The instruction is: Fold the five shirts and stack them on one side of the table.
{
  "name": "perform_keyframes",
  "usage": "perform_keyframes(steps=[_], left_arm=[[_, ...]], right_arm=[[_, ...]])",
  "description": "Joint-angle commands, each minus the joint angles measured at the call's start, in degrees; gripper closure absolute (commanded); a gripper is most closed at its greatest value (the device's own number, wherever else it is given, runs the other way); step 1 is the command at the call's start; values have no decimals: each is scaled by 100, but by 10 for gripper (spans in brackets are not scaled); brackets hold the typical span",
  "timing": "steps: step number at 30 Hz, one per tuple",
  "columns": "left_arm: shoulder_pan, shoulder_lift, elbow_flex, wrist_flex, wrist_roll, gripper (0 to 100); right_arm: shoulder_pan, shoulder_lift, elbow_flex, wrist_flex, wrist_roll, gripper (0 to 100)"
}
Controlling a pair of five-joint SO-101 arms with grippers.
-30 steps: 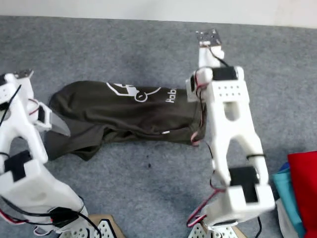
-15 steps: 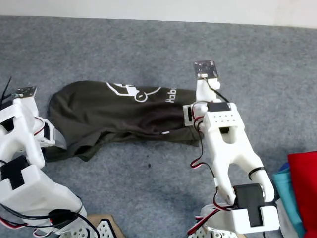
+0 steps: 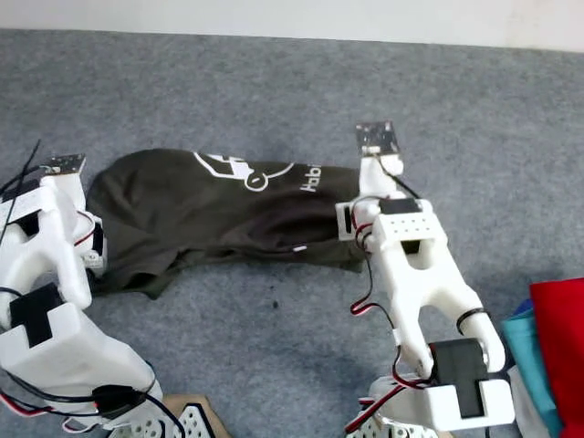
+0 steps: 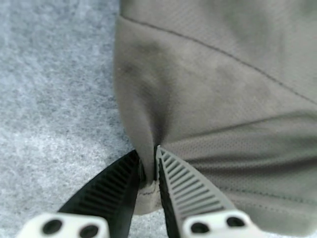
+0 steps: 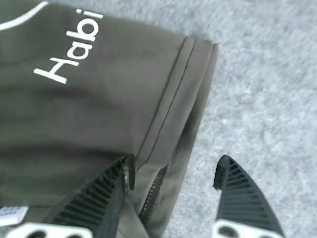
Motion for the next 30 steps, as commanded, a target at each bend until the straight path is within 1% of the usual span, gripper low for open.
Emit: perform_keyframes(steps=[1, 6, 9, 16, 19, 23, 26, 30], left_arm=[[163, -92, -435, 695, -44, 993], [365, -84, -1516, 2400, -53, 990], [400, -84, -2079, 3059, -62, 990], [400, -31, -2352, 3086, -44, 989], [435, -31, -2756, 3086, 26, 989], [716, 136, -3371, 3086, 651, 989], [1068, 611, -3890, 3103, 1081, 989], [1411, 1349, -4321, 3112, 1451, 989]], right_arm=[[-57, -295, -31, -136, -53, 736], [-75, -338, 233, -470, -53, 736], [-215, -356, 356, -585, -44, 736], [-365, -295, 382, -646, -9, 736], [-365, -295, 400, -716, -9, 736], [-365, -303, 444, -734, -9, 736], [-444, -303, 585, -927, 0, 736], [-514, -312, 690, -1015, 0, 736]])
